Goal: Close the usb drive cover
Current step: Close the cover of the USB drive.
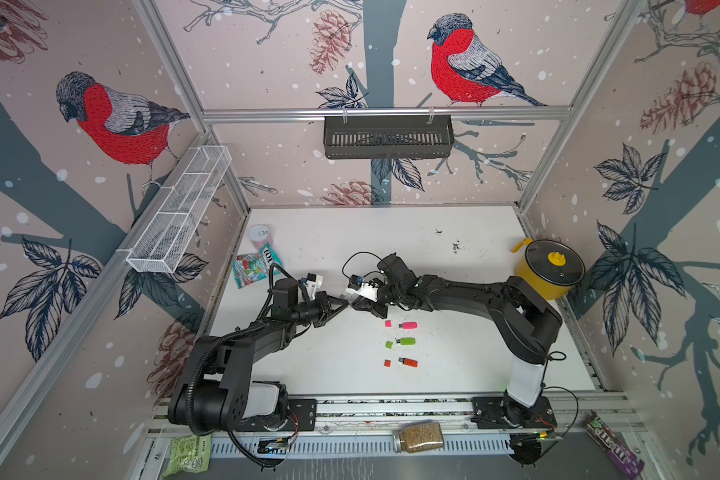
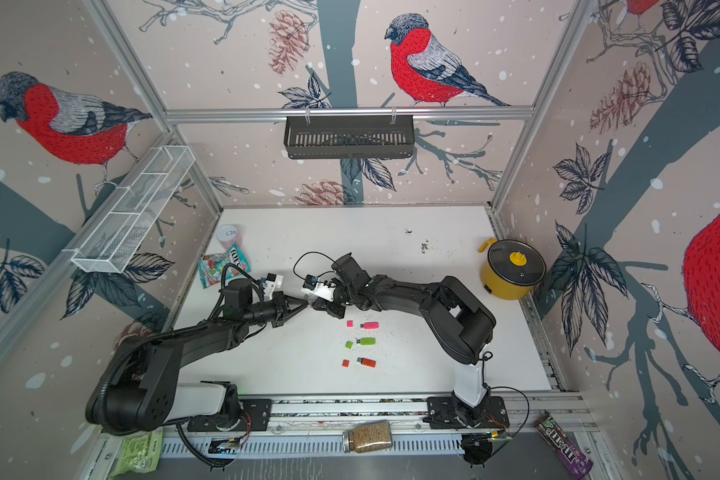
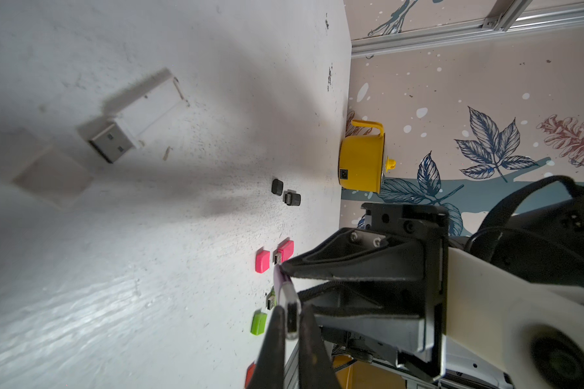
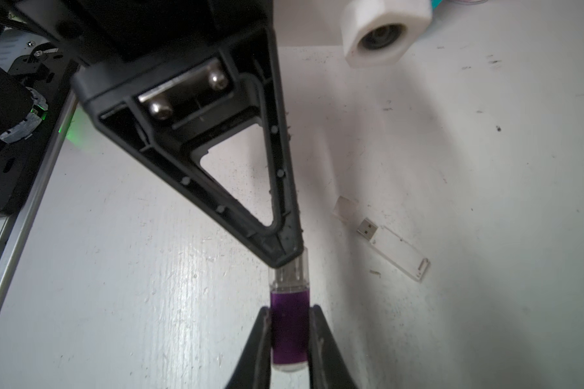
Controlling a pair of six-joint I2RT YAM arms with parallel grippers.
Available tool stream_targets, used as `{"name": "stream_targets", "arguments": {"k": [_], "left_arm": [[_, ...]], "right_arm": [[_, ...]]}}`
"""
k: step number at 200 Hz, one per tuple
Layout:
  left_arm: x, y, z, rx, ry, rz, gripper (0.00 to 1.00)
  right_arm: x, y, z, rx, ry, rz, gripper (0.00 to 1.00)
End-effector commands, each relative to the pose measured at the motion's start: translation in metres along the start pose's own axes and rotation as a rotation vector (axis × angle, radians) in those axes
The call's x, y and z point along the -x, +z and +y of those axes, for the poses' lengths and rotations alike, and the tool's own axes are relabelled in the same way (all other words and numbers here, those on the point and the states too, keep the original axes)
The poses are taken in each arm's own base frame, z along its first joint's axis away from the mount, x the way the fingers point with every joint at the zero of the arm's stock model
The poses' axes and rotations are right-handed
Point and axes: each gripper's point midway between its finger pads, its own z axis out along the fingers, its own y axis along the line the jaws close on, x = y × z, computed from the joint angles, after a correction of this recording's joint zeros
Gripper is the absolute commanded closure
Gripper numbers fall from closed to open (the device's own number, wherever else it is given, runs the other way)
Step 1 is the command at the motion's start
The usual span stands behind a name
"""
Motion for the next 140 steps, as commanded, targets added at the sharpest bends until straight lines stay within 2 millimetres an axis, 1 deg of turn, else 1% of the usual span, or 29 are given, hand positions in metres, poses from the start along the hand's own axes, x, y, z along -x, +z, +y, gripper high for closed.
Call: {"name": "stream_targets", "arguments": {"k": [1, 37, 56, 72, 86, 105, 116, 131, 140], "left_arm": [[-0.02, 0.004, -0.004, -0.033, 0.001, 0.103, 1.0], [-0.023, 0.008, 0.0, -0.022, -0.003, 0.117, 1.0], [-0.021, 0.009, -0.001, -0.022, 0.004, 0.11, 1.0], [-0.018, 0.009, 0.002, 0.007, 0.021, 0.102, 1.0], [-0.01, 0.01, 0.004, 0.039, 0.054, 0.082, 1.0], [-0.004, 0.013, 0.002, 0.038, 0.068, 0.077, 1.0], [0.0, 0.014, 0.004, 0.048, 0.073, 0.073, 1.0], [0.004, 0.015, 0.004, 0.06, 0.087, 0.07, 1.0], [0.006, 0.015, 0.003, 0.059, 0.092, 0.07, 1.0]], "right_arm": [[0.05, -0.004, -0.007, -0.013, -0.122, -0.177, 0.82], [0.047, 0.003, -0.009, 0.003, -0.129, -0.146, 0.81], [0.046, 0.006, -0.009, 0.006, -0.119, -0.139, 0.81], [0.034, 0.011, -0.014, -0.008, -0.102, -0.087, 0.81], [0.021, 0.014, -0.016, -0.018, -0.084, -0.037, 0.8], [0.008, 0.013, -0.015, -0.028, -0.072, -0.003, 0.77], [0.005, 0.008, -0.015, -0.044, -0.071, -0.002, 0.72], [-0.003, 0.0, -0.016, -0.068, -0.067, 0.004, 0.55], [-0.007, -0.004, -0.017, -0.078, -0.061, 0.009, 0.48]]}}
